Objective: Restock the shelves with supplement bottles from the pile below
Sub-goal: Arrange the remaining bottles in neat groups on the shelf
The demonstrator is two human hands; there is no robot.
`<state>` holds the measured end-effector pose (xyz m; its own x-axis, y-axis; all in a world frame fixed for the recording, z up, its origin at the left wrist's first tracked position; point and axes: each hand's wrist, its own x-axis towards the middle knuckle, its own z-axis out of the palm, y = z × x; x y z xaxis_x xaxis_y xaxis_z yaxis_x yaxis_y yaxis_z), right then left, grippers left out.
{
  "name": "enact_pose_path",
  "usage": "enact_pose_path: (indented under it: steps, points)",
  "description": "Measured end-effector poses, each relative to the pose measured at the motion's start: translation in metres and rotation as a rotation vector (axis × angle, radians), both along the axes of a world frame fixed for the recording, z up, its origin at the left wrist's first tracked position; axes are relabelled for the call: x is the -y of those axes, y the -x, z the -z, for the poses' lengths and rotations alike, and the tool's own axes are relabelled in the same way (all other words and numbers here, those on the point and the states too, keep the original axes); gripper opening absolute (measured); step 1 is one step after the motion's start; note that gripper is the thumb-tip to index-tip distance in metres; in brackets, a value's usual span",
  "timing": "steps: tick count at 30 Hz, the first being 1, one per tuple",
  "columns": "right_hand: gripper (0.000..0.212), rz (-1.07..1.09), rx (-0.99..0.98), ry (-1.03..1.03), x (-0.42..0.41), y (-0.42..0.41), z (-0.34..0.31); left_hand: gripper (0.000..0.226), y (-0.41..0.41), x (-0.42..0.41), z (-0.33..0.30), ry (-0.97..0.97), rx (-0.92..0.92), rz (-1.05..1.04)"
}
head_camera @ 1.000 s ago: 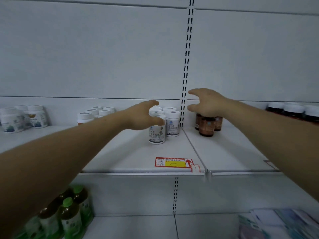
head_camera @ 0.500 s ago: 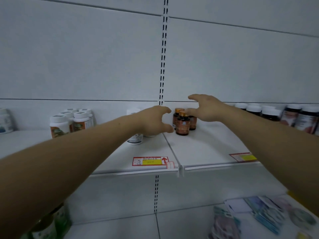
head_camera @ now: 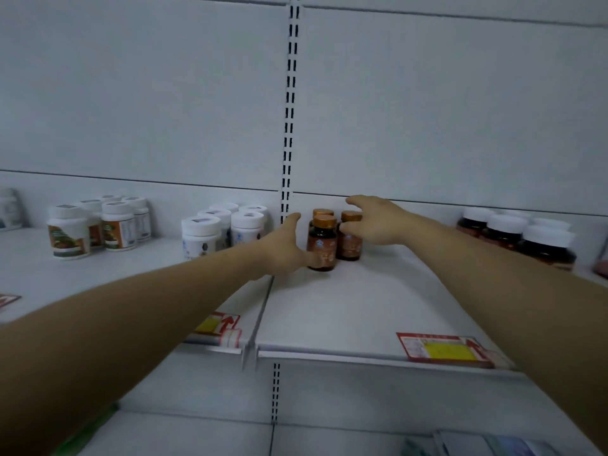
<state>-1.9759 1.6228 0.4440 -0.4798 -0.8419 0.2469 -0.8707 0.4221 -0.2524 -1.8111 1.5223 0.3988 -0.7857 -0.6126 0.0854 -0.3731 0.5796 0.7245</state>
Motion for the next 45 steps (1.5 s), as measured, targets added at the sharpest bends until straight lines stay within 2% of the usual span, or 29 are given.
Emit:
enact_pose_path:
  steps: [1, 3, 4, 5, 8, 11, 13, 19, 24, 38, 40, 43, 45]
  points:
    - [0.062, -0.017, -0.004, -0.029, 0.005, 0.006, 0.004, 0.109, 0.004, 0.001, 0.002, -0.015, -0.011, -0.007]
    - [0.026, -0.054, -0.010, -0.045, 0.013, 0.017, 0.011, 0.107, 0.012, 0.003, 0.005, -0.022, -0.028, -0.020]
    - [0.015, -0.077, -0.014, -0.037, 0.016, 0.022, 0.015, 0.107, 0.016, 0.003, 0.006, -0.024, -0.034, -0.025]
    - [0.016, -0.098, -0.023, -0.021, 0.018, 0.028, 0.018, 0.105, 0.020, 0.004, 0.007, -0.026, -0.042, -0.026]
    - [0.047, -0.108, -0.043, 0.040, 0.019, 0.036, 0.020, 0.091, 0.030, 0.003, 0.008, 0.001, -0.063, -0.015]
    - [0.051, -0.113, -0.022, 0.073, 0.020, 0.040, 0.021, 0.072, 0.038, 0.004, 0.011, 0.066, -0.077, -0.019]
    - [0.049, -0.107, -0.037, 0.098, 0.020, 0.043, 0.022, 0.067, 0.041, 0.005, 0.013, 0.094, -0.086, -0.023]
    - [0.038, -0.126, -0.034, 0.186, 0.019, 0.046, 0.024, 0.068, 0.042, 0.007, 0.015, 0.089, -0.096, -0.040]
    - [0.043, -0.147, 0.031, 0.123, 0.014, 0.046, 0.024, 0.066, 0.044, 0.006, 0.015, 0.091, -0.085, -0.032]
    - [0.045, -0.145, 0.010, 0.117, 0.013, 0.048, 0.030, 0.065, 0.041, 0.002, 0.013, 0.087, -0.058, -0.018]
    - [0.047, -0.140, 0.003, 0.098, 0.012, 0.047, 0.030, 0.068, 0.040, 0.000, 0.010, 0.090, -0.042, -0.023]
    - [0.062, -0.123, -0.014, 0.069, 0.005, 0.043, 0.024, 0.076, 0.038, -0.005, 0.005, 0.075, -0.022, -0.018]
    - [0.068, -0.111, -0.018, 0.077, -0.003, 0.042, 0.017, 0.069, 0.036, -0.009, 0.000, 0.090, 0.006, -0.015]
